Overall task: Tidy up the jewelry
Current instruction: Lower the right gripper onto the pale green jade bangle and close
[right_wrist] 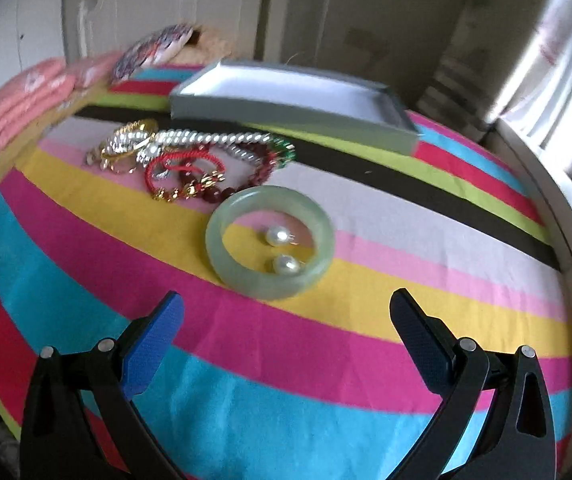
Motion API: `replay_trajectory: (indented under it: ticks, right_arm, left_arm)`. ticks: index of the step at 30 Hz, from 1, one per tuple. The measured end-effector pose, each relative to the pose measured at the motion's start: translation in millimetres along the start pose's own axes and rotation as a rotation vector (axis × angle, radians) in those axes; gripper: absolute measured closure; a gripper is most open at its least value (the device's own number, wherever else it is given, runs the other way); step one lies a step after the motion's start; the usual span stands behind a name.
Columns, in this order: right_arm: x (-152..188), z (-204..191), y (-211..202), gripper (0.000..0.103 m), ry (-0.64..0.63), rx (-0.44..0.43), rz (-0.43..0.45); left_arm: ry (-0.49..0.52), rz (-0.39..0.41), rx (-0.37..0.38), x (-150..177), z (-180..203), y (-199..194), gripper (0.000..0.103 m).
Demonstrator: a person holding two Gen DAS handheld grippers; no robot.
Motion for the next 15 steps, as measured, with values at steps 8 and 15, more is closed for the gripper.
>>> replay_trajectory:
  ticks: [8, 15]
  right_arm:
    - [-20.2, -0.8, 33.0, 0.004, -0.004, -0.061, -0.060]
    - [-27.1, 6.3, 36.8, 0.025, 0.035, -0.126, -0.031]
  left_arm:
    - [-0.009, -0.054, 0.023, 10.6, -5.1, 18.1, 0.002]
    - [0.014, -0.104, 0.084, 0.4, 5.6, 41.0, 0.002]
Point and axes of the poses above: each gripper's, at about its wrist camera, not at the fingertips, and y roughly the way its jaws point, z to its right, x to its underside, the point moved 6 cm from there along y, roughly the way its jaws point, and after that the axes turned 5 degrees about z, right-handed, at the moved point
